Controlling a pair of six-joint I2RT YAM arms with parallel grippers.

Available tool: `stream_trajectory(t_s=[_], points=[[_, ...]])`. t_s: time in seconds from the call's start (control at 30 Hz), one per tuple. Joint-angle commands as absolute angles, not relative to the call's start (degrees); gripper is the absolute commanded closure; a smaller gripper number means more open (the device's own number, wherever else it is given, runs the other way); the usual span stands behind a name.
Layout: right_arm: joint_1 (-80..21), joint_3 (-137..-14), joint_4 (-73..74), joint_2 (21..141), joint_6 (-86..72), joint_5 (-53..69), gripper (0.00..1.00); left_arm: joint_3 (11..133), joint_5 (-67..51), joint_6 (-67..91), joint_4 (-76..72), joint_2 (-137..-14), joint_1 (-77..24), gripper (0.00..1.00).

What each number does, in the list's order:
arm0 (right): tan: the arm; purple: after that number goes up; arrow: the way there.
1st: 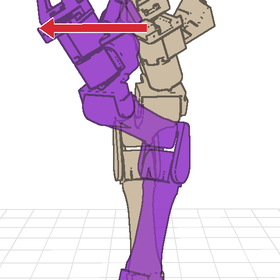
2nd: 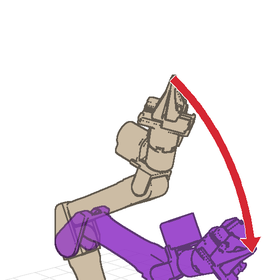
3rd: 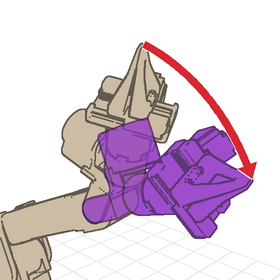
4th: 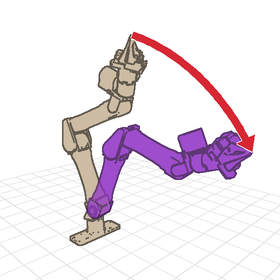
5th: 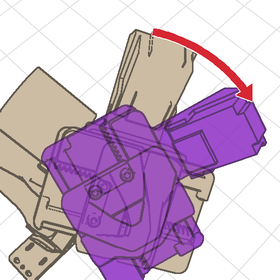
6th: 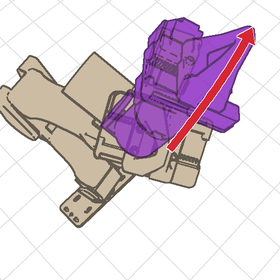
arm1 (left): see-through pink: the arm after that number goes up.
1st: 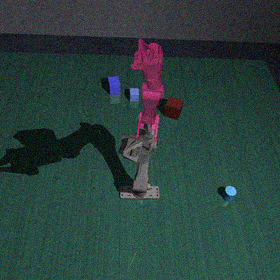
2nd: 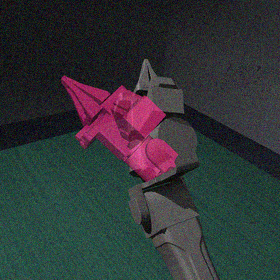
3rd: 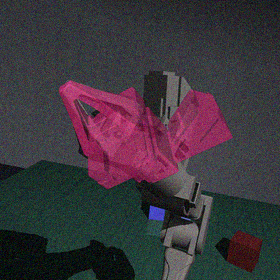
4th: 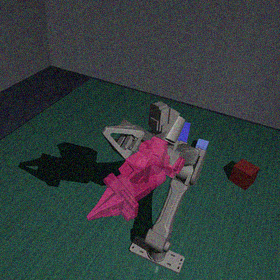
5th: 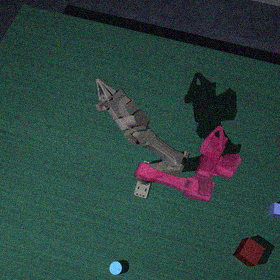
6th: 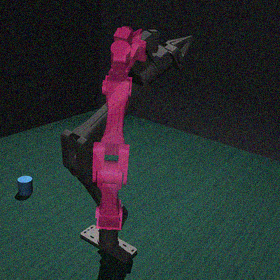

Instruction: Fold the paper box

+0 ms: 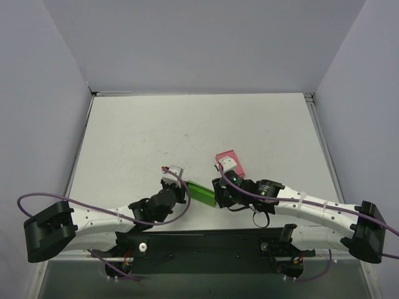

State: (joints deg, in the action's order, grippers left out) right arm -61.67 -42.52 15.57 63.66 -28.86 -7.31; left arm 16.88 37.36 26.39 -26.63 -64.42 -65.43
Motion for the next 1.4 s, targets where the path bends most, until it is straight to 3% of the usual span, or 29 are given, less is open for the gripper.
stream_trajectory(t_s=[0.0,0.3,0.53,1.37], points=[[-62.5,-42.0,14.2,65.4,-32.0,-9.8,0.71,16.4,36.1,26.5,-17.5,-66.2,-66.4,1.00],[-62.6,-43.0,13.8,68.0,-33.1,-11.0,0.79,16.7,36.6,26.8,-17.3,-66.0,-67.0,1.00],[-62.6,-43.4,13.9,68.2,-34.0,-12.8,1.00,16.2,36.7,26.1,-17.9,-65.8,-67.9,1.00],[-58.7,-43.3,9.0,65.4,-37.8,-9.3,1.00,18.6,41.3,23.6,-17.3,-71.5,-73.5,1.00]])
